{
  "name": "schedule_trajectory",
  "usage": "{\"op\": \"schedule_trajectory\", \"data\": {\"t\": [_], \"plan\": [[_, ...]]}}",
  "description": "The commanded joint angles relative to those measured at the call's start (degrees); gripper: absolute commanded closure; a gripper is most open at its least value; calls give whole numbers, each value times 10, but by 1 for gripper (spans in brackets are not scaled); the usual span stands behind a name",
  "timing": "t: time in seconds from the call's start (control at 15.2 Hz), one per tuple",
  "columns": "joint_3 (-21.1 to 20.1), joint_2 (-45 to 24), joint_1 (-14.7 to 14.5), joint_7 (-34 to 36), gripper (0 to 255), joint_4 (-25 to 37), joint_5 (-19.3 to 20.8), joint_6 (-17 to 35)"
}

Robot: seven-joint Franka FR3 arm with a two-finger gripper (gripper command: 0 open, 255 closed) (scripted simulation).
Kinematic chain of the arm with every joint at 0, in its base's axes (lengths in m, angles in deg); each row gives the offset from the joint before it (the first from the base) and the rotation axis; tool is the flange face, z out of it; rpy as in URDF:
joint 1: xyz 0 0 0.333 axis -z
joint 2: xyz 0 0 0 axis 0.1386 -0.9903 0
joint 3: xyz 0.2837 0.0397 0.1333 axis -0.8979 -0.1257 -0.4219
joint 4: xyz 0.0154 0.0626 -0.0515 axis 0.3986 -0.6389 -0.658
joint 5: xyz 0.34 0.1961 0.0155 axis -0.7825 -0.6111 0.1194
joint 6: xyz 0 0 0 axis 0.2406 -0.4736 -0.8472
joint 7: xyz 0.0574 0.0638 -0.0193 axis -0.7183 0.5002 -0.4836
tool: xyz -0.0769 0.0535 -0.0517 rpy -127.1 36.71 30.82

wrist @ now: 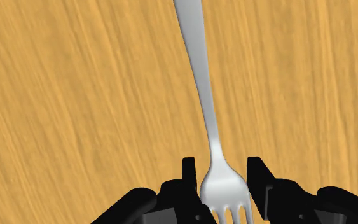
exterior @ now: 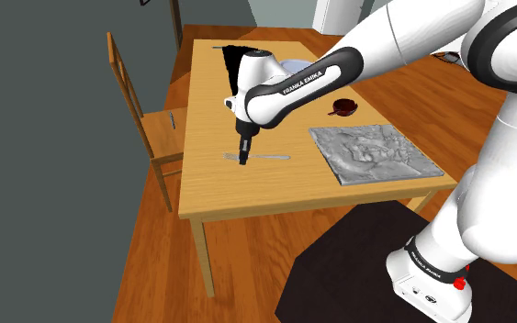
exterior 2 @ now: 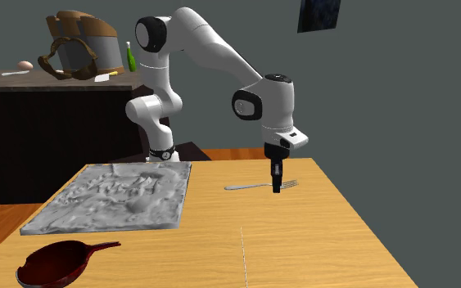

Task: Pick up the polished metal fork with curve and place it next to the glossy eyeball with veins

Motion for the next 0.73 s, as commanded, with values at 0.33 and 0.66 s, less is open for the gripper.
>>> {"op": "schedule_trajectory", "data": {"t": [0.33, 0.66], "plan": [[-1, -5, 0, -3, 255, -4, -1, 3], [-2, 14, -1, 0, 255, 8, -3, -29]]}}
